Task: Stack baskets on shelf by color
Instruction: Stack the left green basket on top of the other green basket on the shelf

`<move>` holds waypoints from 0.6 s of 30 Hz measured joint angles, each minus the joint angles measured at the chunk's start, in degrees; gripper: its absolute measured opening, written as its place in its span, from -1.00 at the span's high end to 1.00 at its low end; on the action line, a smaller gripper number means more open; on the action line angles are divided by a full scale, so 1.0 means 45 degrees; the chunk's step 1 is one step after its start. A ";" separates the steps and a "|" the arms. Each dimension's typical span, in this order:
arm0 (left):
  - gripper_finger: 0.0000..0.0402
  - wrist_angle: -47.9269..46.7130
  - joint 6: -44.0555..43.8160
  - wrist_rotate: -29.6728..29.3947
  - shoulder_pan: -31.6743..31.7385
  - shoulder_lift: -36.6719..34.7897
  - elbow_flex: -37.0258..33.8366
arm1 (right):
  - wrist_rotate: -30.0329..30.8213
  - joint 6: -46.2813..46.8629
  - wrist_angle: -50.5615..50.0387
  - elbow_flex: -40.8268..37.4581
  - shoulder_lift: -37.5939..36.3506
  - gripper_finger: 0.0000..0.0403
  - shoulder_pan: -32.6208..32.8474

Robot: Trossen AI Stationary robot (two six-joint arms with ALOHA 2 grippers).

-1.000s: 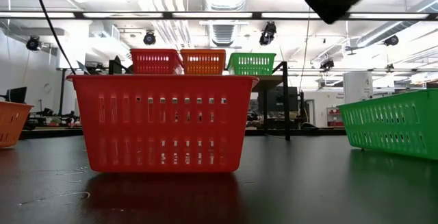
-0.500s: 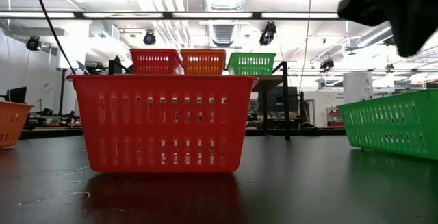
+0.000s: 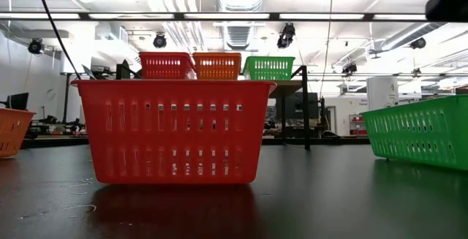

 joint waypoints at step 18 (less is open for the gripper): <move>0.66 0.0068 0.0000 0.0003 0.0000 0.0002 -0.0005 | -0.0040 -0.0184 0.0282 0.0577 0.1083 0.31 0.0168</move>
